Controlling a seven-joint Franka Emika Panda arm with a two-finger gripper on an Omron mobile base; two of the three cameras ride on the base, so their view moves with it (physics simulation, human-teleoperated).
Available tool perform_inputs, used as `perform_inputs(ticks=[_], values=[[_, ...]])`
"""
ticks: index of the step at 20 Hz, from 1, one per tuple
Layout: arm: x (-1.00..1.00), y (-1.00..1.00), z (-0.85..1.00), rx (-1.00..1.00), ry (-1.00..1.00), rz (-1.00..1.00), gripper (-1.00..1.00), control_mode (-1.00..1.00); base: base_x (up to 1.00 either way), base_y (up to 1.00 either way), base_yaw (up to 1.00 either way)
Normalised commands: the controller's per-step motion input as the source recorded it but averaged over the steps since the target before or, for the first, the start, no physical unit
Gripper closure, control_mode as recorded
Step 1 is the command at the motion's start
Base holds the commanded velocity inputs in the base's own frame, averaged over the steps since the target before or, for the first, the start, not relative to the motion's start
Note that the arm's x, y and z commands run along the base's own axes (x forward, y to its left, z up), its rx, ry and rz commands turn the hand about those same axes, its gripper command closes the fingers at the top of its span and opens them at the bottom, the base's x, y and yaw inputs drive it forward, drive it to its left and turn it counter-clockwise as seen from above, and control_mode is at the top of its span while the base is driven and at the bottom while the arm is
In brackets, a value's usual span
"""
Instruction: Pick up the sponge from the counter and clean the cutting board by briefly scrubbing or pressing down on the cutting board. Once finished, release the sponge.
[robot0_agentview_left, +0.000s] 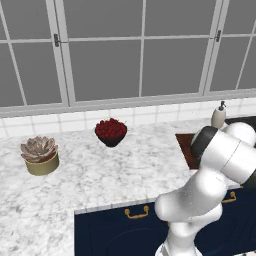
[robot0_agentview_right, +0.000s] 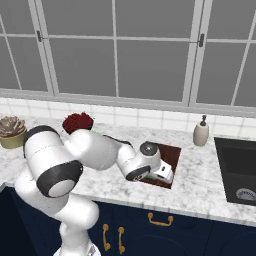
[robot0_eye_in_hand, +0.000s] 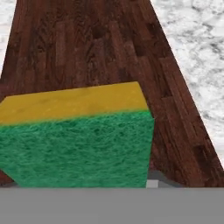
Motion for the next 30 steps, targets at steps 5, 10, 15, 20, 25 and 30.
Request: perform_inputs(ticks=[5, 10, 15, 20, 25, 30], values=[[0.34, -0.24, 0.96, 0.03, -0.04, 0.0, 1.0, -1.0, 0.0, 0.0, 0.0], [0.78, -0.11, 0.67, 0.06, 0.26, 0.0, 1.0, -1.0, 0.0, 0.0, 0.0], [-0.05, 0.0, 0.46, 0.13, 0.59, 0.0, 1.0, -1.0, 0.0, 0.0, 0.0], [-0.97, -0.07, -0.22, 0.04, 0.1, 0.0, 1.0, -1.0, 0.0, 0.0, 0.0], [-0.57, -0.1, -0.49, 0.1, 0.04, 0.0, 1.0, -1.0, 0.0, 0.0, 0.0], [-0.01, -0.17, -0.52, 0.04, 0.03, 0.0, 1.0, -1.0, 0.0, 0.0, 0.0]])
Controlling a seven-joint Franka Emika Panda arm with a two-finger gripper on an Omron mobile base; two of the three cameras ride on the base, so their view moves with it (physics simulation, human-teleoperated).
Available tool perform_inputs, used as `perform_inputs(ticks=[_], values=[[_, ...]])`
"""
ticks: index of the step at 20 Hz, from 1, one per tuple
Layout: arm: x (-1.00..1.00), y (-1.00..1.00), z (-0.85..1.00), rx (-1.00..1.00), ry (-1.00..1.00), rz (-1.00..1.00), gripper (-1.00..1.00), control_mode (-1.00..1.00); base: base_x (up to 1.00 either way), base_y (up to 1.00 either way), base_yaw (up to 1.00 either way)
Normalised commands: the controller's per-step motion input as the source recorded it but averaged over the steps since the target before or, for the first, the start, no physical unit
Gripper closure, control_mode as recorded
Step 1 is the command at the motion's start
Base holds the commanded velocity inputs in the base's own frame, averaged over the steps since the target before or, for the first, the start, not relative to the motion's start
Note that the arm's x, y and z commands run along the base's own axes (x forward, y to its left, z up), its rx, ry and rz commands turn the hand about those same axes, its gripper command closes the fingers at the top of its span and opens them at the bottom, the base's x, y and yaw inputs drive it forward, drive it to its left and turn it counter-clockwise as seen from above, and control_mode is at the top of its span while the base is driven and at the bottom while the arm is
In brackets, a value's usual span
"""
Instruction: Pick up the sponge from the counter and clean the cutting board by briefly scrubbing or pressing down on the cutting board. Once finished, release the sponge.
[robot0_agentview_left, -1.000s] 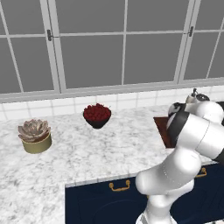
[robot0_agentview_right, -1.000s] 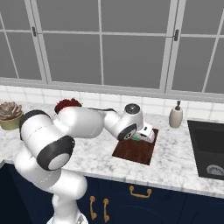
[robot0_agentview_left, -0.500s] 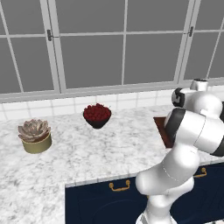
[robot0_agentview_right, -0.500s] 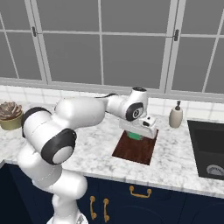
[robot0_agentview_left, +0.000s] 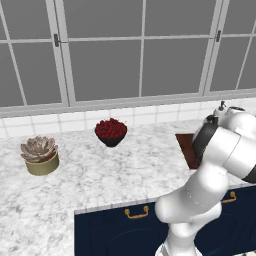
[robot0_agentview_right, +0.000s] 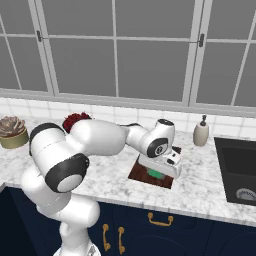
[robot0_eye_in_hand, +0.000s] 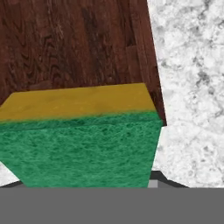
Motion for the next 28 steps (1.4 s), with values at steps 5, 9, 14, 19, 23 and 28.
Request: perform_inputs(ticks=[5, 9, 14, 19, 23, 28], values=[[0.12, -0.2, -0.59, 0.0, 0.03, 0.0, 1.0, -1.0, 0.0, 0.0, 0.0], [0.35, -0.17, -0.58, 0.02, 0.06, 0.02, 1.0, -1.0, 0.0, 0.0, 0.0], [0.55, -0.19, -0.17, 0.04, 0.09, 0.03, 1.0, -1.0, 0.0, 0.0, 0.0], [0.61, -0.09, -0.09, 0.01, 0.09, 0.01, 1.0, -1.0, 0.0, 0.0, 0.0], [0.52, 0.0, -0.24, 0.0, 0.02, 0.0, 1.0, -1.0, 0.0, 0.0, 0.0], [-0.01, -0.01, 0.08, 0.0, -0.02, 0.0, 1.0, -1.0, 0.0, 0.0, 0.0]])
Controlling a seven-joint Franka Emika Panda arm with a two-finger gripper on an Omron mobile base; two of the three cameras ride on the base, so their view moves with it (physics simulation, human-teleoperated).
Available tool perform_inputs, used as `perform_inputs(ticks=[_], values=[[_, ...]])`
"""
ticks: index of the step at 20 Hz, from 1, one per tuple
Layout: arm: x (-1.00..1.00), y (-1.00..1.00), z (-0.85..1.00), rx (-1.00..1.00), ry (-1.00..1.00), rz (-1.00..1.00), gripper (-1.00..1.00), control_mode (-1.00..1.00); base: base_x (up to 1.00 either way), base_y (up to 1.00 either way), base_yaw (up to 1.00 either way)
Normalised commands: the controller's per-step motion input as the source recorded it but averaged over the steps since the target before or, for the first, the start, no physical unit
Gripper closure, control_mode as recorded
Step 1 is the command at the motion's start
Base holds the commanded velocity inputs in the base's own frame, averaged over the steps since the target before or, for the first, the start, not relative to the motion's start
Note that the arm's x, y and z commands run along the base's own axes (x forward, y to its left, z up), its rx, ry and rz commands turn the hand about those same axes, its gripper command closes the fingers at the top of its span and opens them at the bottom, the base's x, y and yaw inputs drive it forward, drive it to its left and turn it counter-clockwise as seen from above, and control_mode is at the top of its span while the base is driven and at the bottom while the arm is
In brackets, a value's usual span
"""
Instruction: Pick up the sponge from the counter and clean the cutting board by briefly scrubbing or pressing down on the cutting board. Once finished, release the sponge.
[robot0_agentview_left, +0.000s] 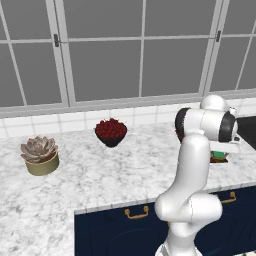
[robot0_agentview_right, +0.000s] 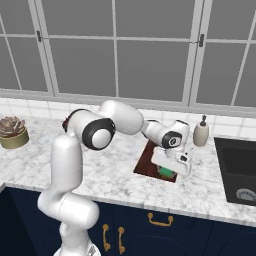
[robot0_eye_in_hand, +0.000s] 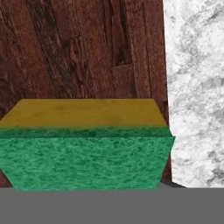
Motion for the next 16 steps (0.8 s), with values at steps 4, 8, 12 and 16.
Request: perform_inputs(ticks=[4, 8, 12, 16], values=[[0.34, -0.02, -0.11, 0.0, 0.0, 0.0, 1.0, -1.0, 0.0, 0.0, 0.0], [0.5, 0.0, -0.51, -0.01, -0.01, 0.0, 1.0, -1.0, 0.0, 0.0, 0.0], [0.56, 0.0, -0.49, -0.01, 0.0, 0.0, 1.0, -1.0, 0.0, 0.0, 0.0], [0.67, 0.03, -0.46, -0.03, 0.0, 0.0, 1.0, -1.0, 0.0, 0.0, 0.0]])
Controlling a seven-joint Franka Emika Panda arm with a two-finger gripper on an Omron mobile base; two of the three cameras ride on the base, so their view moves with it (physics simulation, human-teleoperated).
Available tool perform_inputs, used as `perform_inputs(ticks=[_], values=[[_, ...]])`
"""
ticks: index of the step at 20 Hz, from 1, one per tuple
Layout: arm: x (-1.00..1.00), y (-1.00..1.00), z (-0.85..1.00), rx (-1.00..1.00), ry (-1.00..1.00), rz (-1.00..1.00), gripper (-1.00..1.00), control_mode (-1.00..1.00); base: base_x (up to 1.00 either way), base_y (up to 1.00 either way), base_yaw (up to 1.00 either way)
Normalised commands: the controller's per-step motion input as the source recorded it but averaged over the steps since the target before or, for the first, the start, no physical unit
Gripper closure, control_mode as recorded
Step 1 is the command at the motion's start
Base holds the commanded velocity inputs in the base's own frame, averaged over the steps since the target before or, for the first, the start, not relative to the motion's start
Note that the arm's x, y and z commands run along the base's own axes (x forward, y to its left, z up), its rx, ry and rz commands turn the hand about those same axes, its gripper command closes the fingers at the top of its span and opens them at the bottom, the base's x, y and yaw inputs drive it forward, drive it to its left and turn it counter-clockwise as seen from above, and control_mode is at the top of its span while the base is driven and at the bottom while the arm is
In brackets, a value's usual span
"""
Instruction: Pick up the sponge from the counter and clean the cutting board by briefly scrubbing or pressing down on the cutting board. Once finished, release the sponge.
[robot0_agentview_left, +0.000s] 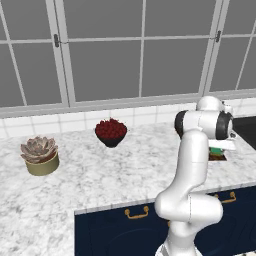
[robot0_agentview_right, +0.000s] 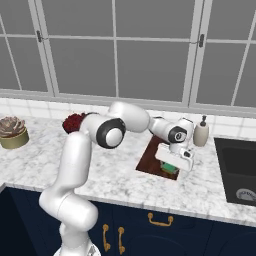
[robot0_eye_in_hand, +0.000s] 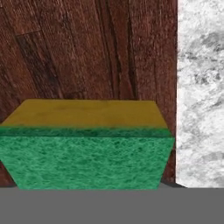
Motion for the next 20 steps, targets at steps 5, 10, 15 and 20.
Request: perform_inputs(ticks=[5, 10, 15, 20], values=[[0.83, 0.23, -0.61, -0.09, 0.0, 0.0, 1.0, -1.0, 0.0, 0.0, 0.0], [0.88, 0.4, -0.42, -0.2, -0.02, 0.0, 1.0, -1.0, 0.0, 0.0, 0.0], [0.8, 0.24, -0.8, -0.21, -0.04, 0.0, 1.0, -1.0, 0.0, 0.0, 0.0], [0.71, 0.06, -0.73, -0.11, -0.13, 0.0, 1.0, -1.0, 0.0, 0.0, 0.0]])
